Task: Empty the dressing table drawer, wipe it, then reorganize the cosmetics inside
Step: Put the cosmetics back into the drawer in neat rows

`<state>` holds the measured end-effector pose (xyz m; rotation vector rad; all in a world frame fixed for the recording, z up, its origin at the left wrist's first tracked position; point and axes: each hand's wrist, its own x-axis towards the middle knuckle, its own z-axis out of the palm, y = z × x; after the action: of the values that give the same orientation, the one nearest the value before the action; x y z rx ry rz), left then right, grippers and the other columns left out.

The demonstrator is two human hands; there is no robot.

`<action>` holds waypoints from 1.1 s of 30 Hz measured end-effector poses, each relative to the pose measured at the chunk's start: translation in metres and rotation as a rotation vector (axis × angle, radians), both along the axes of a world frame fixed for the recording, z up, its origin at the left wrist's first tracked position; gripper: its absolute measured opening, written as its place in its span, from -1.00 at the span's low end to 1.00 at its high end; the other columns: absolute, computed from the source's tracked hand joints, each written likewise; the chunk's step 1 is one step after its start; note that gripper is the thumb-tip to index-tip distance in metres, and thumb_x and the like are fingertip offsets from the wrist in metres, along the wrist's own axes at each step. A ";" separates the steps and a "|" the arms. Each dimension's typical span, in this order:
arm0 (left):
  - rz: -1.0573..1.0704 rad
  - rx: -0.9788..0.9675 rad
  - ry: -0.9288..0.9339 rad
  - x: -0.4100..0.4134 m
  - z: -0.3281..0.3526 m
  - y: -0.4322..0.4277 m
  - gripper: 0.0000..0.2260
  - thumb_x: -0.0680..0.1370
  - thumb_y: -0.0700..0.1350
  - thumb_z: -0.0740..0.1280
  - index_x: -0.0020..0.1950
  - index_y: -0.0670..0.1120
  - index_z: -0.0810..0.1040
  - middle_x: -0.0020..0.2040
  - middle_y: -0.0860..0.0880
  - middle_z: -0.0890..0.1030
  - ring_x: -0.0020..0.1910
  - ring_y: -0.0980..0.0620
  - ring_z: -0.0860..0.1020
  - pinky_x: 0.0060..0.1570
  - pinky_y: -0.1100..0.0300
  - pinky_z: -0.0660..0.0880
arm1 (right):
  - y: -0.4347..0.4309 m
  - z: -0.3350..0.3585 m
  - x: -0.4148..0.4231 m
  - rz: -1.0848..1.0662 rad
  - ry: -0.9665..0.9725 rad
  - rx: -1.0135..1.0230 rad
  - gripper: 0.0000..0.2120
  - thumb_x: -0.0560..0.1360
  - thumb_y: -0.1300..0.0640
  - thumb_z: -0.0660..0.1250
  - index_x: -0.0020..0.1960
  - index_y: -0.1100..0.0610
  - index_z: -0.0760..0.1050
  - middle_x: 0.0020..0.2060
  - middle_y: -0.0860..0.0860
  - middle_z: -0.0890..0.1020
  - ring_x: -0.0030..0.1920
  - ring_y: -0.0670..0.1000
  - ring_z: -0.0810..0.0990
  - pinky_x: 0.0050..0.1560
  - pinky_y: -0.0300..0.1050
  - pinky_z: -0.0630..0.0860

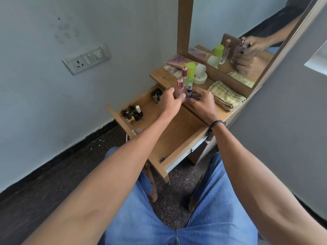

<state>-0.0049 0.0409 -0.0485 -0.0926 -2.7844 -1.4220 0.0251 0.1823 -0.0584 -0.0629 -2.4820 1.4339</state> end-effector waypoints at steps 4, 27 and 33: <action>-0.028 -0.068 0.014 0.014 0.003 -0.023 -0.80 0.56 0.00 0.41 0.09 -0.09 0.61 0.13 -0.02 0.65 0.10 -0.07 0.57 -0.03 0.13 0.41 | -0.008 0.002 0.009 0.096 -0.012 -0.001 -0.77 0.44 0.20 0.47 0.06 -0.02 0.66 -0.12 -0.20 0.70 -0.11 -0.24 0.67 -0.03 -0.26 0.56; -0.132 -0.436 -0.025 0.095 -0.028 -0.102 -0.84 0.56 -0.04 0.36 0.05 -0.10 0.53 -0.03 -0.07 0.65 -0.06 -0.15 0.58 -0.12 0.10 0.32 | -0.075 -0.055 0.085 0.141 -0.382 0.672 -0.85 0.42 0.07 0.44 -0.03 0.06 0.57 -0.25 0.03 0.60 -0.12 0.15 0.55 0.05 0.03 0.25; -0.203 -0.601 0.035 0.105 -0.028 -0.103 -0.83 0.59 0.01 0.33 0.03 -0.09 0.52 -0.03 -0.10 0.68 0.02 -0.13 0.59 0.11 0.02 0.34 | -0.088 -0.056 0.085 0.163 -0.456 0.739 -0.86 0.46 0.05 0.39 -0.15 0.11 0.49 -0.39 -0.03 0.55 -0.23 0.08 0.57 0.31 0.14 0.22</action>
<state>0.0997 -0.0620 -0.0765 -0.4067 -3.1332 -0.5423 0.1105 0.0945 -0.1149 -0.0419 -3.2980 0.4940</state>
